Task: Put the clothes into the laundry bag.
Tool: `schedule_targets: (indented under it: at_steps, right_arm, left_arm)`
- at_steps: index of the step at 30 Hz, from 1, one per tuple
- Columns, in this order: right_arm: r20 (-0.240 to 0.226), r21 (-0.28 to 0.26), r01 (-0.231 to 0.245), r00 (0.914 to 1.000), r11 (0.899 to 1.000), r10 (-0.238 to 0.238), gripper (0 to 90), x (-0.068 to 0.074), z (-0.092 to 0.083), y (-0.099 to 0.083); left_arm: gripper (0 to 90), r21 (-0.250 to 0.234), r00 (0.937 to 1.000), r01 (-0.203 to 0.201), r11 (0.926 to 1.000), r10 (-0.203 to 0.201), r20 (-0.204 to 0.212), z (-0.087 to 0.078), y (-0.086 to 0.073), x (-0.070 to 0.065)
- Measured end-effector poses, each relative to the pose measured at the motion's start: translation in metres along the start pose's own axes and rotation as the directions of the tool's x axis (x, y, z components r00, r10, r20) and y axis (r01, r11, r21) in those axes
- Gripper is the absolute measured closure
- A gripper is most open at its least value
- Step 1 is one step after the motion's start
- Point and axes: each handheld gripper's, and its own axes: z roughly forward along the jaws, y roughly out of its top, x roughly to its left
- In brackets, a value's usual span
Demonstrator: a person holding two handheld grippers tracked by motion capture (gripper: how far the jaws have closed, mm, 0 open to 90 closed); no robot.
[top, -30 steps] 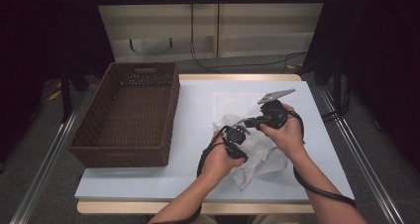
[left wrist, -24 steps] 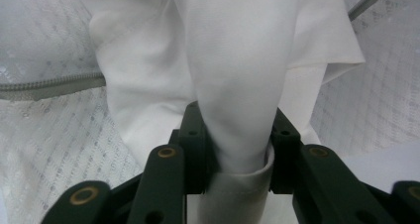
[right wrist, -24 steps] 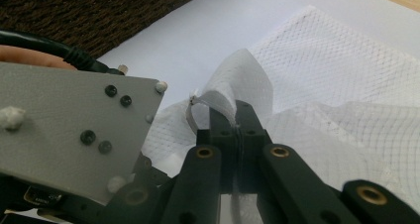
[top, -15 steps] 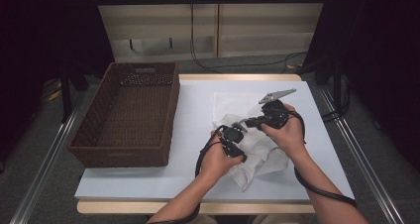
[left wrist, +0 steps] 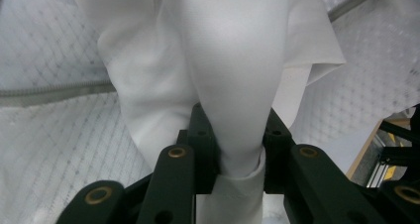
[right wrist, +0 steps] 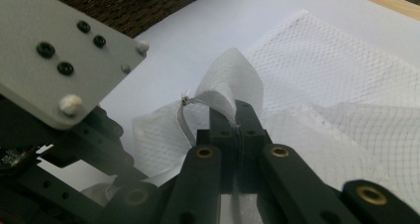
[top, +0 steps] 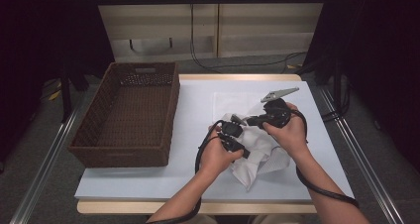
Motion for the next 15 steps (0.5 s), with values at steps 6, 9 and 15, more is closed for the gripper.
schedule_targets:
  at_steps: [6,9,15]
  right_arm:
    - [-0.001,-0.008,0.002,1.0000,1.000,-0.002,89.5,0.003,-0.002,0.002]
    - [-0.002,-0.008,0.005,1.0000,1.000,-0.005,89.5,0.003,-0.003,0.003]
    - [-0.001,-0.009,0.006,1.0000,1.000,-0.006,89.5,0.003,-0.004,0.003]
  left_arm:
    - [73.3,-0.009,0.9999,-0.016,0.9998,0.016,0.005,-0.001,0.007,-0.004]
    - [73.3,-0.003,0.9998,-0.017,0.9999,0.017,0.012,0.000,0.010,-0.005]
    - [73.3,-0.015,0.9995,0.031,0.9994,-0.031,0.007,0.002,0.015,0.002]
